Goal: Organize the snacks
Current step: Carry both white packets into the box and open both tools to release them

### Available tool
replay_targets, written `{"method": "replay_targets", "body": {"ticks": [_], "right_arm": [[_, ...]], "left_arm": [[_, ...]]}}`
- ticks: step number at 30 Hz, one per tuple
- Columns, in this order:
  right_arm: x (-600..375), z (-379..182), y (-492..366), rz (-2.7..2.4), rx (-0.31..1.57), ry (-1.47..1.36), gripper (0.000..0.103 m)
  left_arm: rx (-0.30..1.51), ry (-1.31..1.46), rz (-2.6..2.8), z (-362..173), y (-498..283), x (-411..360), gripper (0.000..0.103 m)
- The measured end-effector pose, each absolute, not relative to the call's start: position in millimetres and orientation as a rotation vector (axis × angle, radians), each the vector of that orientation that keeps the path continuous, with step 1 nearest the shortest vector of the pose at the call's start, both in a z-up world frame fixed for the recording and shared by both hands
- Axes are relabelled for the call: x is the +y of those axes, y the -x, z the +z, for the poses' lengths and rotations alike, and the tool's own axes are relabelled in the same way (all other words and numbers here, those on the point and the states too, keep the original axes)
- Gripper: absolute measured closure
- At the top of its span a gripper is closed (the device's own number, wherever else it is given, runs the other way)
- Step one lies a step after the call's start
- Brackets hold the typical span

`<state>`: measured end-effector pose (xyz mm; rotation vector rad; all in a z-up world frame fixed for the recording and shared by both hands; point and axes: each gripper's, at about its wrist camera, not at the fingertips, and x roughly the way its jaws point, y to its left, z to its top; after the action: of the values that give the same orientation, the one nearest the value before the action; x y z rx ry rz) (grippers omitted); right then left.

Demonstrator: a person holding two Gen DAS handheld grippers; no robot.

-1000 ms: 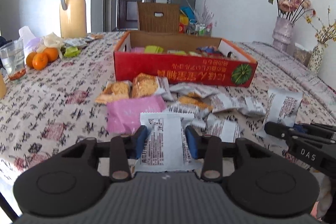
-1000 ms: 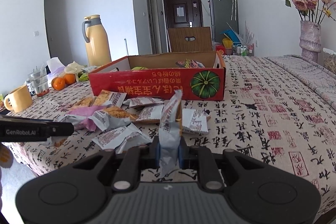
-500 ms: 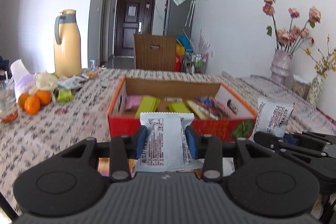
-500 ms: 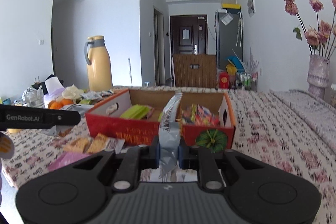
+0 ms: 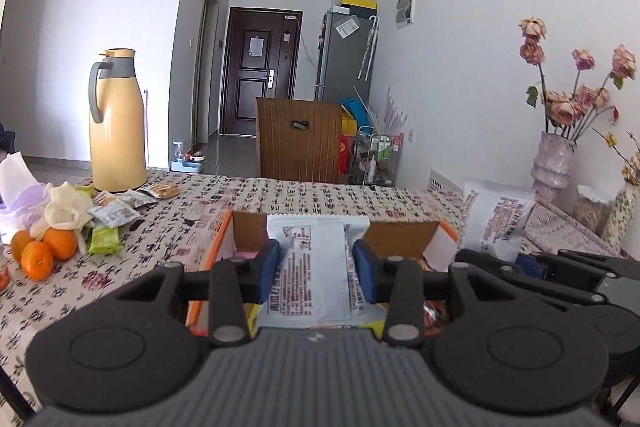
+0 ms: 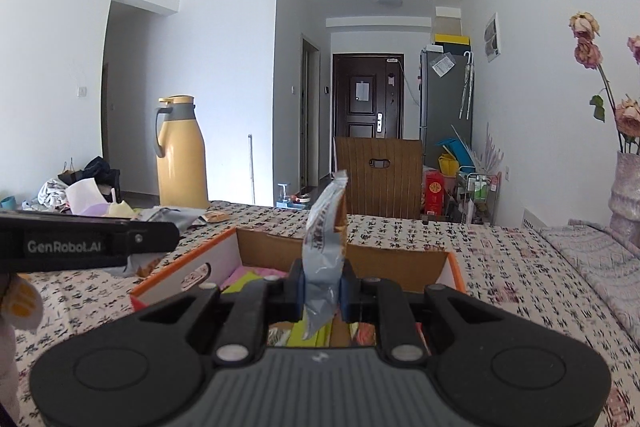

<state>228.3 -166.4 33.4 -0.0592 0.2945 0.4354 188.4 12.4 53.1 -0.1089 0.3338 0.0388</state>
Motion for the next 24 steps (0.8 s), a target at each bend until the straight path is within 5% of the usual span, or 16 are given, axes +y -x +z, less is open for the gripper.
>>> {"method": "replay_targets", "body": {"ticks": [24], "right_arm": [[-138.3,-5.9,-299.9,0.453,0.391,0.054,0.086]], "left_arm": [[0.405,0.196,0.078,11.4,-270.9,53.1,0.062]]}}
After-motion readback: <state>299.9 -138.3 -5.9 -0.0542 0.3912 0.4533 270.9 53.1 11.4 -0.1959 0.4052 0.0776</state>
